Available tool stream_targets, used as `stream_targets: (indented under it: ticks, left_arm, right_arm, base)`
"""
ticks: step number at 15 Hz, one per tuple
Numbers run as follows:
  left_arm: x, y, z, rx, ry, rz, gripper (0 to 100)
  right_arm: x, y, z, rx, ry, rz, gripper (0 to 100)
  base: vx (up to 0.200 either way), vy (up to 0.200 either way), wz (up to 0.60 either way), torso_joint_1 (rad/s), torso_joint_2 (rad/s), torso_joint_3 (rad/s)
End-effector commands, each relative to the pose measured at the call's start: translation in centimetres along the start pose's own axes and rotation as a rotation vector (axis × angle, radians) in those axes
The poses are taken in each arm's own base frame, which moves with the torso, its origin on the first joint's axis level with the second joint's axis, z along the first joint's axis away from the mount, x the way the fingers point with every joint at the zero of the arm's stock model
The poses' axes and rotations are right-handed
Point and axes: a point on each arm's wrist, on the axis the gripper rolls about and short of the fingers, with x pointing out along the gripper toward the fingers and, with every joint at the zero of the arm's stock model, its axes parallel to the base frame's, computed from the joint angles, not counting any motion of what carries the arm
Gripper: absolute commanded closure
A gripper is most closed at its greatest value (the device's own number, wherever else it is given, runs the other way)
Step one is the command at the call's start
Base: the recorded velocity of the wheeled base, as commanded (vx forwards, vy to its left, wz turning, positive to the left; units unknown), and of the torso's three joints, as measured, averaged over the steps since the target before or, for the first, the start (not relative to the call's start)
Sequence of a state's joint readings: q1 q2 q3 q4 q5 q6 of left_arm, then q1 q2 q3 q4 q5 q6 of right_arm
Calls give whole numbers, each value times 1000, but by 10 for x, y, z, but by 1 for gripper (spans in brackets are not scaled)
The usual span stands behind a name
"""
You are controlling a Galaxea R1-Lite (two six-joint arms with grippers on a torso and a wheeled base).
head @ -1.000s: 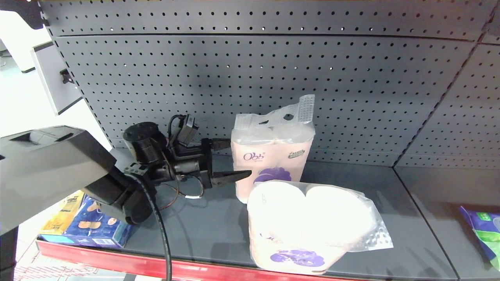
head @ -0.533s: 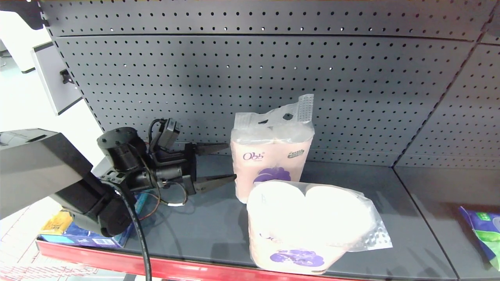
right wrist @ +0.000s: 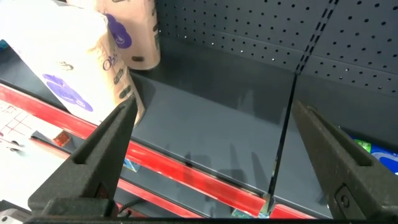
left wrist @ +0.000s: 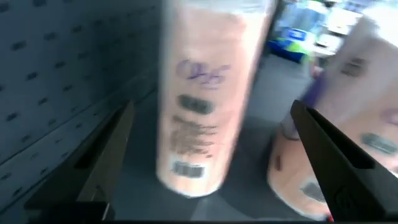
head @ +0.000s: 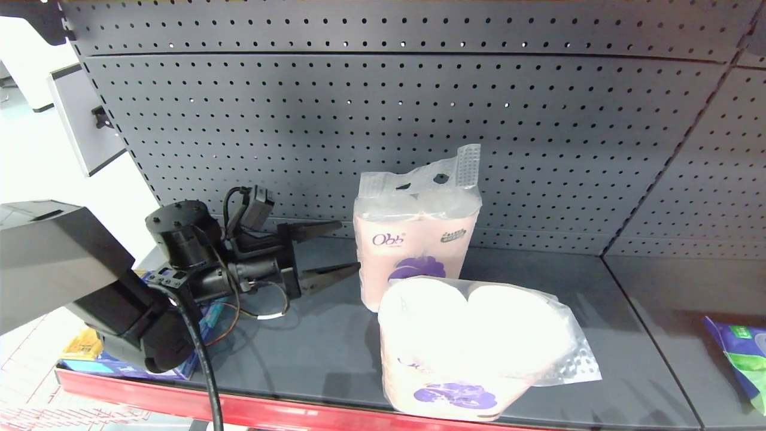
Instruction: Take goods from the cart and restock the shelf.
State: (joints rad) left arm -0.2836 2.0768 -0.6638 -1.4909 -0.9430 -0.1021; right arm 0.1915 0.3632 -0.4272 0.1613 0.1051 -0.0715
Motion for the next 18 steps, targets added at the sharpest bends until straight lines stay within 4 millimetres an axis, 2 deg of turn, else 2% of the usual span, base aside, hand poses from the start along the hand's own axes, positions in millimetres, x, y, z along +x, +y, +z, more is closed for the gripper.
stream_targets:
  ticks: [1,3,7,9,11,14,18]
  left_arm:
    - [-5,-5,3,-4,-4,61,0]
    - [-9,-11,8,1,-15,135,0]
    - [-25,-32,26,-6,-35,167,0]
    - [-39,-50,25,-29,-14,177,0]
    - [-52,-69,35,-16,-26,176,0]
    - [-67,-88,49,23,-64,228,0]
    - [-88,-100,55,47,-86,329,0]
  right_arm:
    - [0,0,0,0,2,1,0]
    - [1,0,-2,0,7,3,0]
    - [1,0,-2,0,10,3,0]
    - [1,0,-2,2,10,5,0]
    - [2,0,-4,4,16,7,0]
    - [1,1,-16,6,30,3,0]
    - [-6,2,-27,5,8,-9,0]
  base:
    - [0,0,0,0,0,0]
    - [0,0,0,0,0,0]
    - [0,0,0,0,0,0]
    - [0,0,0,0,0,0]
    - [0,0,0,0,0,0]
    - [0,0,0,0,0,0]
    - [0,0,0,0,0,0]
